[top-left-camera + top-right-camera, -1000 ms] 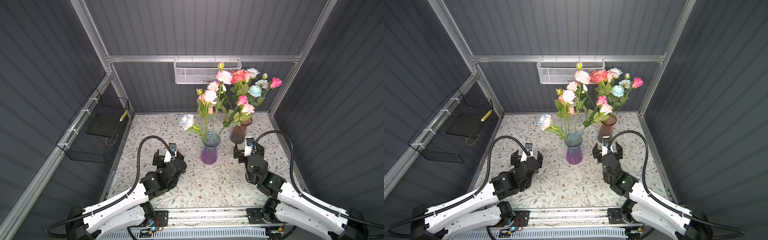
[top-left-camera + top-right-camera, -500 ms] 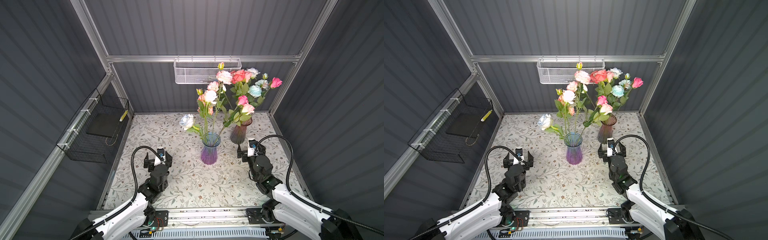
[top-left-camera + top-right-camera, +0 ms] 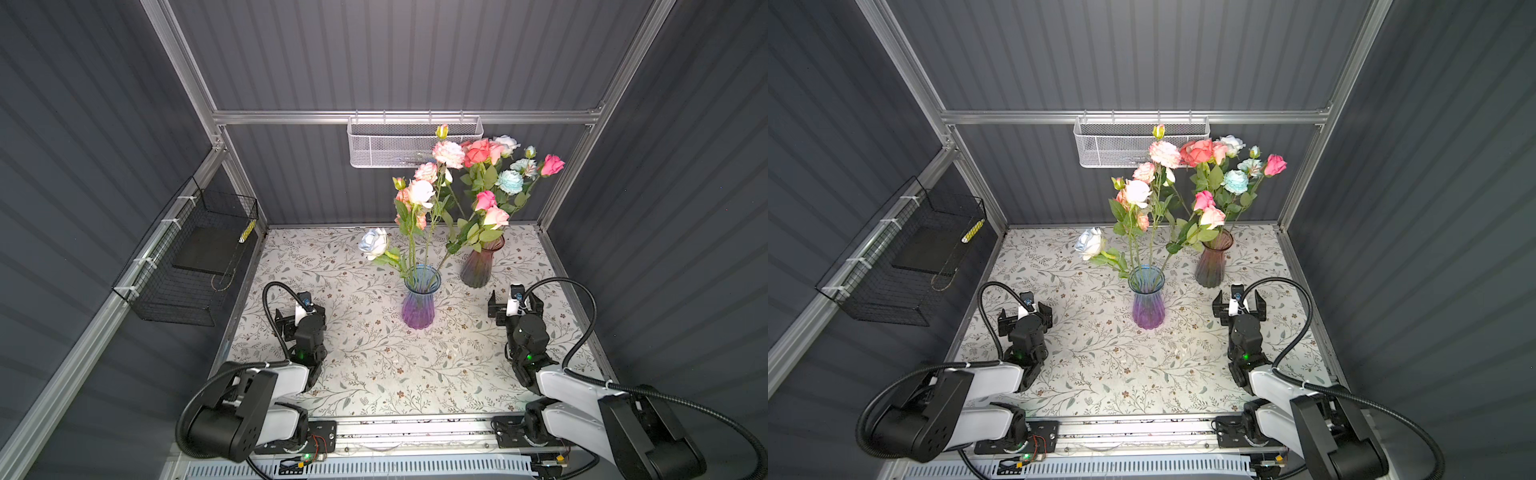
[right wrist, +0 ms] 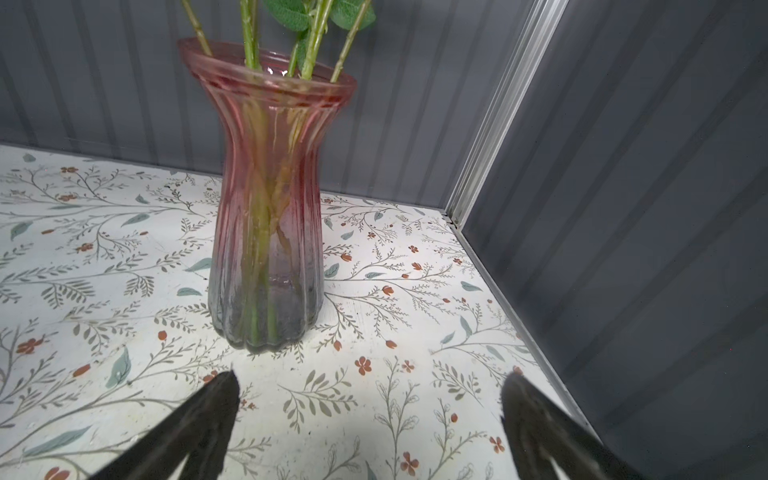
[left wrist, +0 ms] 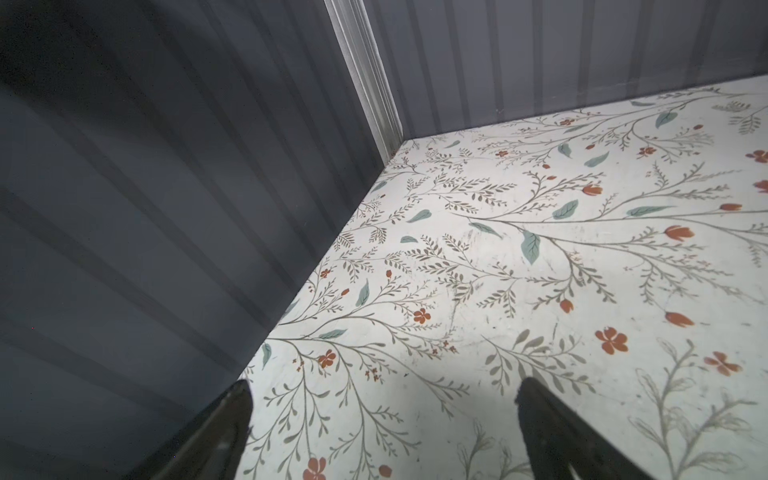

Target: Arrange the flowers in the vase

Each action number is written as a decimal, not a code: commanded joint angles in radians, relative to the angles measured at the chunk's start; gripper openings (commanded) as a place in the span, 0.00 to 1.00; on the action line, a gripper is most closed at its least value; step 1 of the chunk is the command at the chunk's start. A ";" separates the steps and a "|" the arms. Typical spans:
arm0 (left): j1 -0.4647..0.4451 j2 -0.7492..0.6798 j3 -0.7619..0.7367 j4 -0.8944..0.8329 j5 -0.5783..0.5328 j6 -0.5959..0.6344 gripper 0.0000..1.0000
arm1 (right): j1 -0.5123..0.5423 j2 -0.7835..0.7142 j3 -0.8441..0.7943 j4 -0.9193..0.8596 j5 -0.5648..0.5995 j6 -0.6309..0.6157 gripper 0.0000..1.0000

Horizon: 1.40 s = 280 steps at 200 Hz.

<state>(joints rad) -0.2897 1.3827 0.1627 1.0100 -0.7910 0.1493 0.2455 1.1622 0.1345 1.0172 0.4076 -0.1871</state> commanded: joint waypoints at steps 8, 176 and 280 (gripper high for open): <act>0.082 0.111 0.064 0.167 0.200 -0.043 1.00 | -0.065 0.141 -0.008 0.203 -0.156 0.040 0.99; 0.284 0.332 0.302 -0.088 0.798 -0.132 1.00 | -0.218 0.316 0.090 0.183 -0.117 0.225 0.99; 0.283 0.333 0.300 -0.082 0.796 -0.132 1.00 | -0.279 0.298 0.173 -0.010 -0.214 0.275 0.99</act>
<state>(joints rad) -0.0055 1.7115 0.4637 0.9260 -0.0059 -0.0040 -0.0322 1.4635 0.3061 1.0149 0.2024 0.0772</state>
